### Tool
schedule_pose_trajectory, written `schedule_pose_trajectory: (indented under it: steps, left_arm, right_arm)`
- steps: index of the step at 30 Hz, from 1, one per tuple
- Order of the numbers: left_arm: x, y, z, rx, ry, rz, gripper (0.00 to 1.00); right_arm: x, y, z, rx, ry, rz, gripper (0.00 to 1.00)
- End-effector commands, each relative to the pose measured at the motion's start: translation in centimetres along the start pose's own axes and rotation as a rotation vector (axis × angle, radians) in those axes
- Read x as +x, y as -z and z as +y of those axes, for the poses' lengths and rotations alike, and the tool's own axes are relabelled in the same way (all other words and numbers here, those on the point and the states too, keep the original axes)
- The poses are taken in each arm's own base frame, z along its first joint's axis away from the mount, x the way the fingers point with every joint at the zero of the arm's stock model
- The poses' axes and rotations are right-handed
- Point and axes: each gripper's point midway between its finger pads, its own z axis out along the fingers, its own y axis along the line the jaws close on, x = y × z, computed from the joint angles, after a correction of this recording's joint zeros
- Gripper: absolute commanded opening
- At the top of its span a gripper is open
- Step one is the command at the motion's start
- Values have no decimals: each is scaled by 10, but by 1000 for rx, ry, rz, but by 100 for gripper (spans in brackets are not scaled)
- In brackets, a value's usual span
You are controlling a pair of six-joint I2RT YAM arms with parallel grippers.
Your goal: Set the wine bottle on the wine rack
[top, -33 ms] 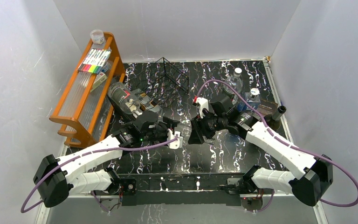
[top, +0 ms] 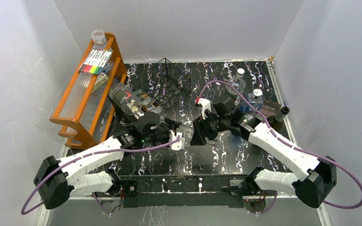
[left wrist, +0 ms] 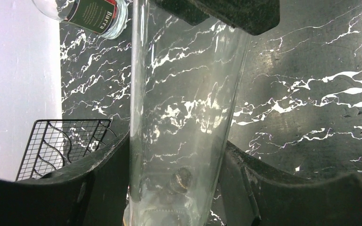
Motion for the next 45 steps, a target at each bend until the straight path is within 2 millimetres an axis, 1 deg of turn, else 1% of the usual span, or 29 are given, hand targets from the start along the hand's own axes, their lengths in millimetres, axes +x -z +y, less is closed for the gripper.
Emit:
schedule_pose_trajectory:
  steps: [1, 2, 3, 4, 5, 7, 9, 11, 13, 14, 16, 19, 22, 24, 26, 27, 28, 29, 30, 31, 32, 33, 36, 39, 41, 45]
  left_arm:
    - [-42, 21, 78, -302, 51, -137, 2]
    - [-43, 21, 80, -308, 73, -140, 8]
    - [-40, 20, 80, -308, 97, -129, 21]
    - [-33, 15, 75, -292, 129, -102, 41]
    - [-27, 12, 70, -279, 147, -87, 53]
    - [-19, 7, 60, -259, 169, -69, 66]
    - [-11, 3, 54, -250, 181, -49, 75]
    - [-3, 2, 52, -256, 192, -21, 89]
    - [1, 2, 53, -262, 198, -5, 96]
    - [2, 3, 53, -266, 202, -3, 98]
    - [-3, 7, 58, -283, 212, -19, 98]
    - [-16, 18, 68, -319, 232, -63, 98]
    - [-29, 35, 84, -383, 271, -101, 98]
    - [-39, 49, 97, -435, 329, -126, 98]
    - [-49, 66, 116, -520, 438, -150, 98]
    - [-52, 76, 127, -571, 526, -153, 98]
    - [-51, 82, 132, -597, 632, -131, 98]
    - [-59, 95, 144, -631, 725, -127, 98]
    - [-52, 97, 142, -640, 819, -74, 98]
    - [-60, 111, 155, -680, 894, -68, 98]
    - [-59, 117, 157, -703, 964, -40, 98]
    - [-59, 125, 160, -723, 996, -21, 98]
    - [-57, 147, 161, -793, 1039, -7, 98]
    - [-58, 165, 159, -844, 1066, -49, 98]
    - [-63, 172, 155, -834, 1065, -79, 98]
    - [-75, 175, 149, -779, 1062, -126, 98]
  right_arm:
    - [10, 1, 7, -4, -51, 38, 0]
    - [4, 2, 4, 15, -39, 4, 0]
    - [-5, 4, 1, 39, -24, -52, 0]
    - [-17, 8, -1, 65, -4, -123, 0]
    - [-24, 11, -1, 74, 6, -154, 0]
    - [-30, 13, -4, 94, 10, -187, 0]
    - [-34, 14, -8, 118, 14, -214, 0]
    - [-36, 15, -13, 147, 13, -233, 0]
    - [-37, 16, -20, 184, 6, -249, 0]
    - [-38, 16, -23, 199, 6, -259, 0]
    - [-38, 16, -30, 232, -1, -275, 0]
    - [-38, 15, -41, 280, -5, -292, 0]
    - [-40, 13, -49, 309, -4, -321, 0]
    - [-42, 11, -54, 328, -1, -338, 0]
    - [-45, 8, -57, 339, -2, -350, 0]
    - [-46, 7, -58, 339, -1, -358, 0]
    - [-48, 5, -59, 336, 0, -369, 0]
    - [-50, 3, -59, 333, 3, -380, 0]
    - [-52, 1, -61, 335, 2, -387, 0]
    - [-53, -1, -62, 335, 1, -392, 0]
    - [-55, -5, -64, 334, 1, -396, 0]
    - [-56, -9, -65, 333, -1, -393, 0]
    - [-61, -17, -66, 318, 3, -407, 0]
    - [-65, -25, -69, 318, 2, -404, 0]
    - [-68, -31, -72, 316, 1, -404, 0]
    - [-75, -45, -78, 319, 6, -398, 0]
